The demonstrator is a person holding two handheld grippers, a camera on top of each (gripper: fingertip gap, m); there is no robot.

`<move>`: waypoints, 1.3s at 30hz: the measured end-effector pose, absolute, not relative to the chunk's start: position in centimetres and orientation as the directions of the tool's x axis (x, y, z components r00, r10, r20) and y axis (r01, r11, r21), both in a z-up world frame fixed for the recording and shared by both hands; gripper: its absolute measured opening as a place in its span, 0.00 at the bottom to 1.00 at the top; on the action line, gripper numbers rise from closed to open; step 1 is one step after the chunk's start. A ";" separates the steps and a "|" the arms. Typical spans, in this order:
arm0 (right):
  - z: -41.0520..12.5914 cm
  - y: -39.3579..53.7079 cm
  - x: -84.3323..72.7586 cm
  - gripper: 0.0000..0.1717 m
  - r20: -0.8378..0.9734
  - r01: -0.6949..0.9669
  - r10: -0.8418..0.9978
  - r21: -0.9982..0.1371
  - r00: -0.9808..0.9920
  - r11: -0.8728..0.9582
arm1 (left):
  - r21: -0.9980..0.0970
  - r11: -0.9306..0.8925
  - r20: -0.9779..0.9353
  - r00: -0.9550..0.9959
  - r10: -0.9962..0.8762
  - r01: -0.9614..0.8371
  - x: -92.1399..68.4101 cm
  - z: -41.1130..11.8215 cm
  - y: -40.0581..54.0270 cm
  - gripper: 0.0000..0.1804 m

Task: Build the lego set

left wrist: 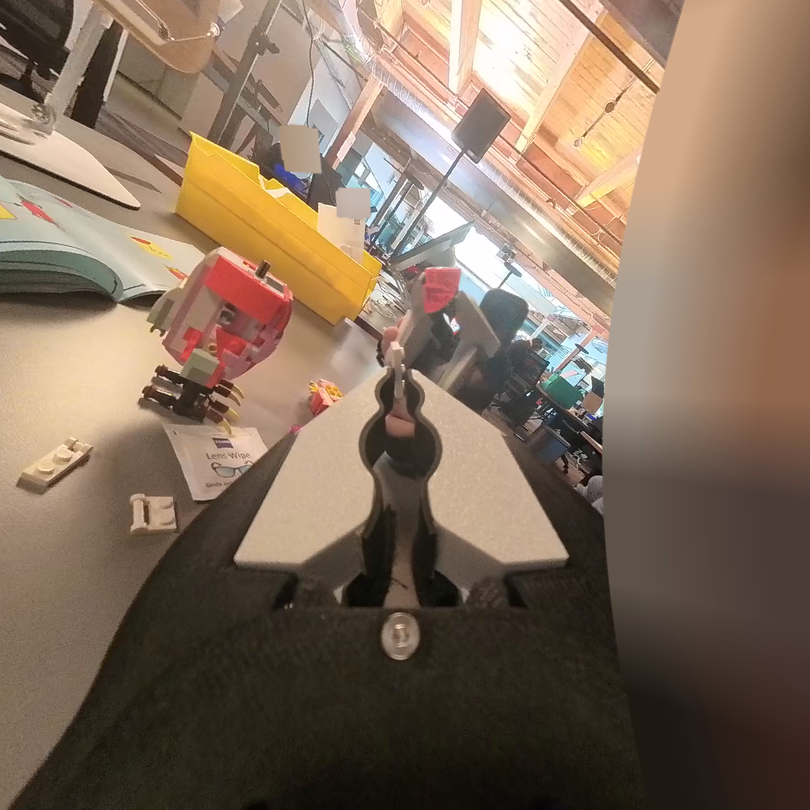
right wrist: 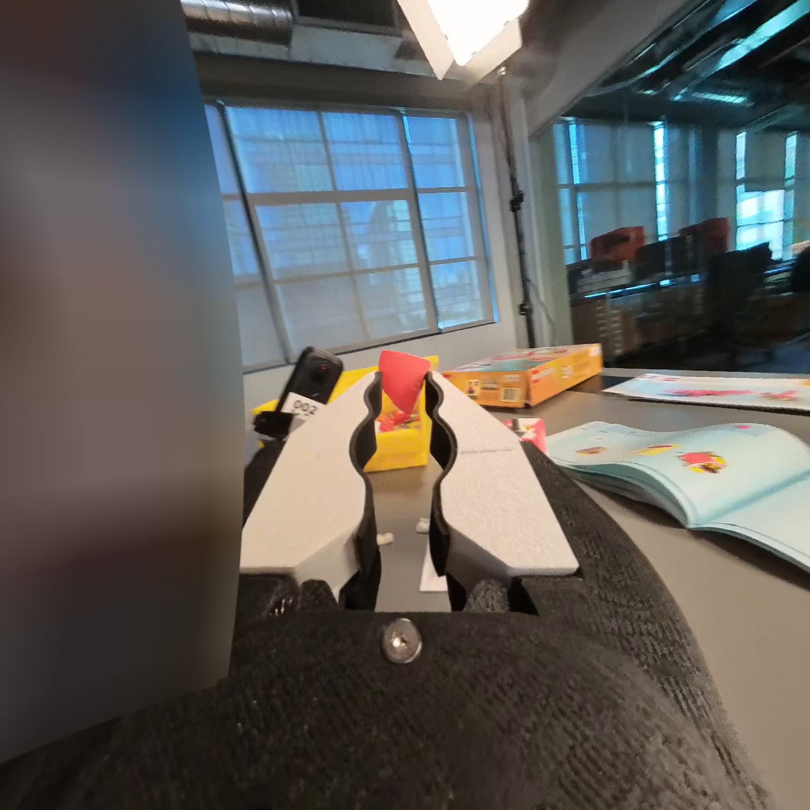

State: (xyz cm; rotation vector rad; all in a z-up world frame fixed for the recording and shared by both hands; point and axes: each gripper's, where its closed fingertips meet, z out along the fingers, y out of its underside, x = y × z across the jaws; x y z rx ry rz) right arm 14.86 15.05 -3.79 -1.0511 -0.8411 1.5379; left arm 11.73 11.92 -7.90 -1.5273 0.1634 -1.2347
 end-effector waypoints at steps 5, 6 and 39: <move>-4.7 15.7 14.6 0.10 -0.078 -0.297 0.992 -0.954 0.100 -0.045 | -0.845 -0.348 0.522 0.490 -0.698 0.405 12.5 -8.0 11.4 0.01; -5.0 15.6 14.4 0.10 -0.040 -0.268 0.991 -0.963 0.126 -0.005 | -0.857 -0.332 0.506 0.516 -0.691 0.394 12.3 -8.0 11.5 0.01; -10.0 15.4 10.8 0.10 0.627 0.313 0.718 -0.777 0.303 0.546 | -0.889 -0.222 0.446 0.646 -0.619 0.401 10.0 -7.8 12.1 0.01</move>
